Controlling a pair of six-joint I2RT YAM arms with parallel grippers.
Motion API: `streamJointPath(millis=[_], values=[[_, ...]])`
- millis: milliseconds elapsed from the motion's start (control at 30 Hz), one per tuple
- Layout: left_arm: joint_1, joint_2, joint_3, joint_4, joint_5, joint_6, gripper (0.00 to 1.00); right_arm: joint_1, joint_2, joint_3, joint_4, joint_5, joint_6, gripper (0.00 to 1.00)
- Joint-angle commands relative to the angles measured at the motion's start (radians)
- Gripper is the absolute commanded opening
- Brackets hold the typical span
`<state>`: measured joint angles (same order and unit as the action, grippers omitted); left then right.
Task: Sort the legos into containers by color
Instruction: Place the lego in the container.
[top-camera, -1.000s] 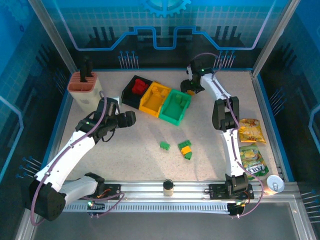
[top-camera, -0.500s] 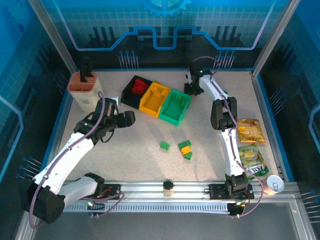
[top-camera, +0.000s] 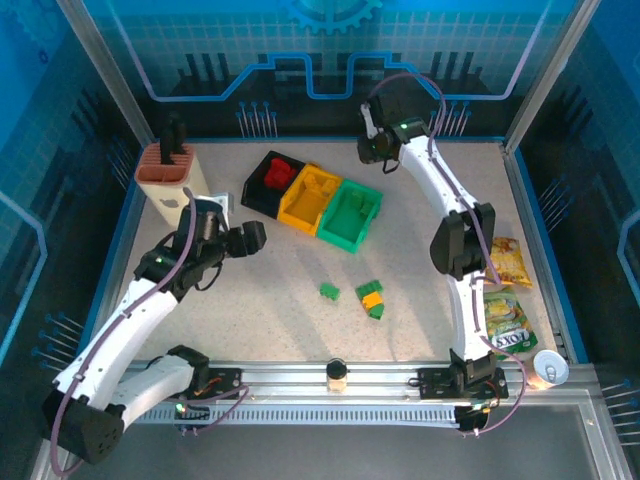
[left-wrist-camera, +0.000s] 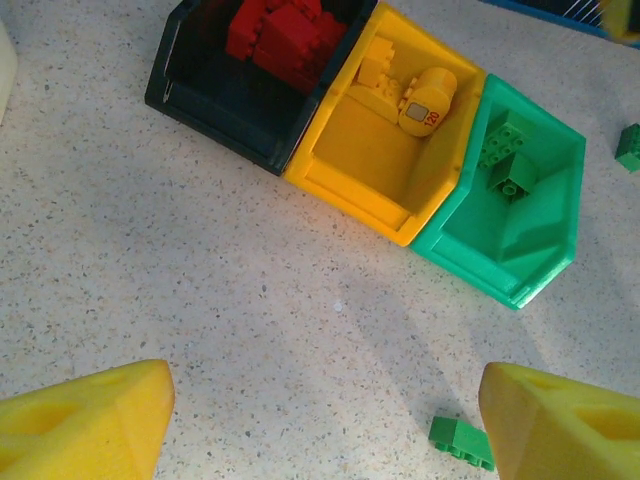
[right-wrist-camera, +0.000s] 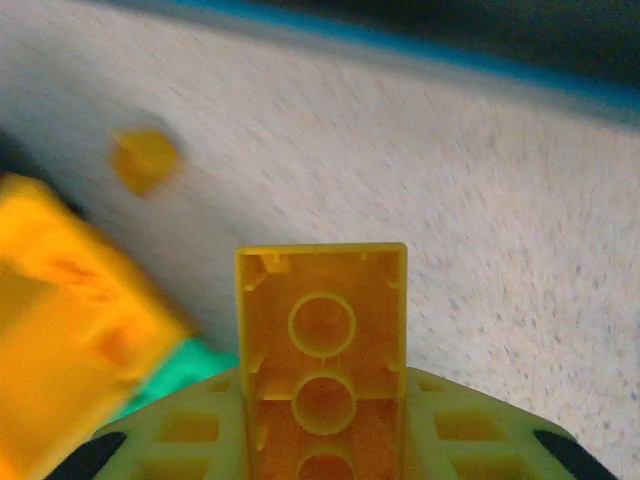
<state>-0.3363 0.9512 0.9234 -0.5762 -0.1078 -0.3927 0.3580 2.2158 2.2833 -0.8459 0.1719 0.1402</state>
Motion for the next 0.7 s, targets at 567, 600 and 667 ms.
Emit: streamJointPath(millis=[567, 600, 667], values=[[0.016, -0.111, -0.061, -0.079, -0.027, 0.001, 0.81, 0.235, 0.199, 0.043, 0.028, -0.107, 0.065, 0.22], [0.016, -0.116, -0.063, -0.079, -0.026, -0.001, 0.81, 0.235, 0.204, 0.044, 0.027, -0.107, 0.064, 0.28], [0.016, -0.12, -0.063, -0.081, -0.024, -0.002, 0.81, 0.238, 0.198, 0.042, 0.019, -0.1, 0.06, 0.49]])
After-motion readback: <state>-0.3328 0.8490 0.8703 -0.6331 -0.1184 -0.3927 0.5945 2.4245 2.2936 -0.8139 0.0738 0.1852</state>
